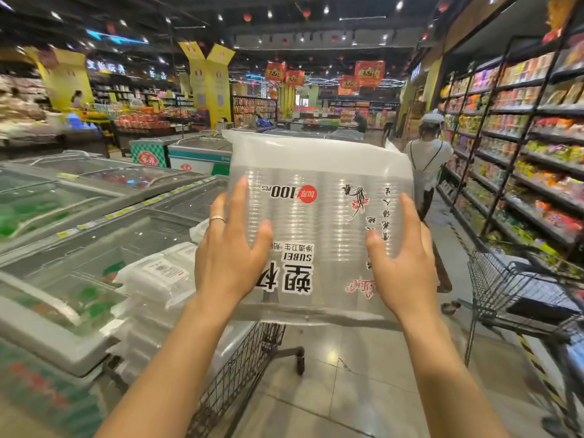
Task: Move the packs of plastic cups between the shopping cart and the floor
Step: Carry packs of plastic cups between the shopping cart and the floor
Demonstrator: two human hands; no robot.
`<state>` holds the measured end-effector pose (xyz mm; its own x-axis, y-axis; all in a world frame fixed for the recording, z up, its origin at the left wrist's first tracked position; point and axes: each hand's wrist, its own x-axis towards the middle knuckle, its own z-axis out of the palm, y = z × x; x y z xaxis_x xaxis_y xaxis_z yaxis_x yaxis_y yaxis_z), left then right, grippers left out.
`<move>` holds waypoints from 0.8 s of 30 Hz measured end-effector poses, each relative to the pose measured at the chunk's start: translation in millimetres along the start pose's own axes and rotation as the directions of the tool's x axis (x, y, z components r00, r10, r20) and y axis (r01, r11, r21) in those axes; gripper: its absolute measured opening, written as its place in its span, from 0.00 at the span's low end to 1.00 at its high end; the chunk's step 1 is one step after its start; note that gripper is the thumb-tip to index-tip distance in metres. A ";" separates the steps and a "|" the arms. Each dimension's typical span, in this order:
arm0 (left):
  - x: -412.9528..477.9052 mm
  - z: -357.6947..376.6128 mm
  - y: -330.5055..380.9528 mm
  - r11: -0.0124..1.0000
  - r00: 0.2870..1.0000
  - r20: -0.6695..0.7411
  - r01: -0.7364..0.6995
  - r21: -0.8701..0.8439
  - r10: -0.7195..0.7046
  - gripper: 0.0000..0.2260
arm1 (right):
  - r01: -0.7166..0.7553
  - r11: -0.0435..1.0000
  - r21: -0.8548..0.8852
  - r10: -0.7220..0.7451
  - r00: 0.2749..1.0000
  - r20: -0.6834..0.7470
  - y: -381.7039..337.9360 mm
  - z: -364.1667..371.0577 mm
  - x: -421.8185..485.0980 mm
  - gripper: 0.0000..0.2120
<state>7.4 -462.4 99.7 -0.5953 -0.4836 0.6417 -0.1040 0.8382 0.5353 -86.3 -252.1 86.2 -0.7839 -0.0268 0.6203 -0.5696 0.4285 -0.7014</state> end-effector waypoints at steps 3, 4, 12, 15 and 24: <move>29.0 34.1 -9.0 0.999 1.000 -0.014 0.025 0.026 -0.024 0.31 | 0.017 0.999 0.031 -0.018 0.999 0.035 27.3 30.3 36.8 0.31; 38.1 46.8 -12.4 0.999 0.999 -0.017 0.033 0.034 -0.032 0.31 | 0.018 0.999 0.039 -0.020 0.998 0.051 37.1 40.8 49.8 0.31; 114.9 153.9 -35.9 0.978 0.986 -0.055 0.165 0.125 -0.159 0.32 | 0.025 0.995 0.098 -0.044 0.981 0.188 114.7 128.1 161.9 0.30; 136.9 185.9 -43.1 0.966 0.979 -0.079 0.198 0.167 -0.187 0.30 | 0.000 0.993 0.114 -0.028 0.970 0.240 140.2 158.5 198.7 0.29; 165.2 202.1 -111.6 0.863 0.904 -0.212 0.421 0.279 -0.372 0.29 | 0.028 0.962 0.272 -0.163 0.857 0.488 146.5 279.3 239.6 0.30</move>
<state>-240.3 -585.0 34.9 -0.3304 -0.8022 0.4973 -0.5625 0.5904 0.5788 -426.5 -448.0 34.0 -0.6996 -0.5336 0.4752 -0.6372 0.1652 -0.7527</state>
